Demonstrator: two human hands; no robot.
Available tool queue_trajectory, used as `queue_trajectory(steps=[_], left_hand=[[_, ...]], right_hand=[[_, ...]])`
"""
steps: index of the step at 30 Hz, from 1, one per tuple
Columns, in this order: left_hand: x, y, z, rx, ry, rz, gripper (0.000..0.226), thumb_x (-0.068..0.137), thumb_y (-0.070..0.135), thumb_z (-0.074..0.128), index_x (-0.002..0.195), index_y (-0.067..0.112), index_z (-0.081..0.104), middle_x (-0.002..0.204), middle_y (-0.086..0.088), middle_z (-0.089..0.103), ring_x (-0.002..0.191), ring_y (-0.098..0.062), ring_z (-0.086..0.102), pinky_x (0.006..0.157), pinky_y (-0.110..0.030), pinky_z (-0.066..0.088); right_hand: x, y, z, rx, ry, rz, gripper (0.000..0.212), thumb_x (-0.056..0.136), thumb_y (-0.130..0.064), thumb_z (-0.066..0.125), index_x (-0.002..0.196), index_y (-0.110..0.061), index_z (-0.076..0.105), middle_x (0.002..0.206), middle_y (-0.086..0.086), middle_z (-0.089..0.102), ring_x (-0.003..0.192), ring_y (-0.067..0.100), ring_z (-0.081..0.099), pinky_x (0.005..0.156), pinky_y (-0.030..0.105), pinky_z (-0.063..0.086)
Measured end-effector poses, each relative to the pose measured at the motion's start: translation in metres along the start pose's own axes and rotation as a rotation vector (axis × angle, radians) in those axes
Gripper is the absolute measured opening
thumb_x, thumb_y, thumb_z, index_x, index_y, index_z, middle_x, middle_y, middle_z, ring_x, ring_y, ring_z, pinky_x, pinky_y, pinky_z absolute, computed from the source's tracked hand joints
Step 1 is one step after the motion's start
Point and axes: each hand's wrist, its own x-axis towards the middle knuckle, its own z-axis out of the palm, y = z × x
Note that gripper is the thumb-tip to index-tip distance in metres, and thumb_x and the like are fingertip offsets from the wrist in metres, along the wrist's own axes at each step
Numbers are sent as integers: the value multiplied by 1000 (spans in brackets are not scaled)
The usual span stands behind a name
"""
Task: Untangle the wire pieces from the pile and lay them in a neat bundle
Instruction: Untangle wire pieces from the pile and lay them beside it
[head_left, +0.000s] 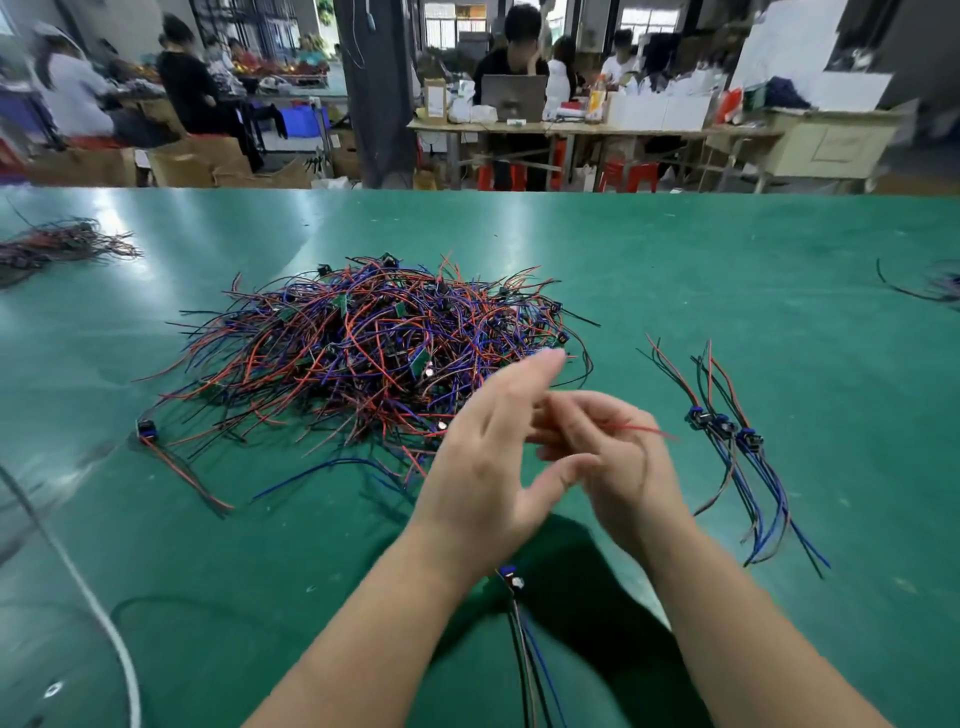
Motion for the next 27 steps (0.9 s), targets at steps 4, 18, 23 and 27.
queue_trajectory(steps=[4,18,23,27], left_hand=[[-4,-22,-10,30,-212,-248,86,78,51,70,147,21,28,134,5,51,124,-6,45,108,-13,26],[-10,-9,14,-93,-63,-314,19,89,32,59,90,16,69,79,9,70,75,-2,64,74,-24,52],[2,-21,-4,-384,184,-630,28,101,18,45,85,24,67,50,7,52,44,-6,46,44,-22,40],[11,-38,-24,-202,405,-736,25,103,25,38,95,23,61,62,3,48,49,-9,38,50,-27,31]], right_hand=[[7,-22,-24,233,214,13,18,75,-28,60,80,-11,64,65,3,71,56,10,68,48,15,49],[3,-26,-22,460,208,142,17,69,-17,64,85,-13,64,72,2,72,63,7,69,49,10,50],[8,-34,-29,499,319,90,17,66,-7,63,58,-18,73,68,2,72,60,6,69,48,11,49],[9,-37,-38,523,399,69,18,66,-9,64,54,-19,72,69,1,72,59,5,68,45,11,46]])
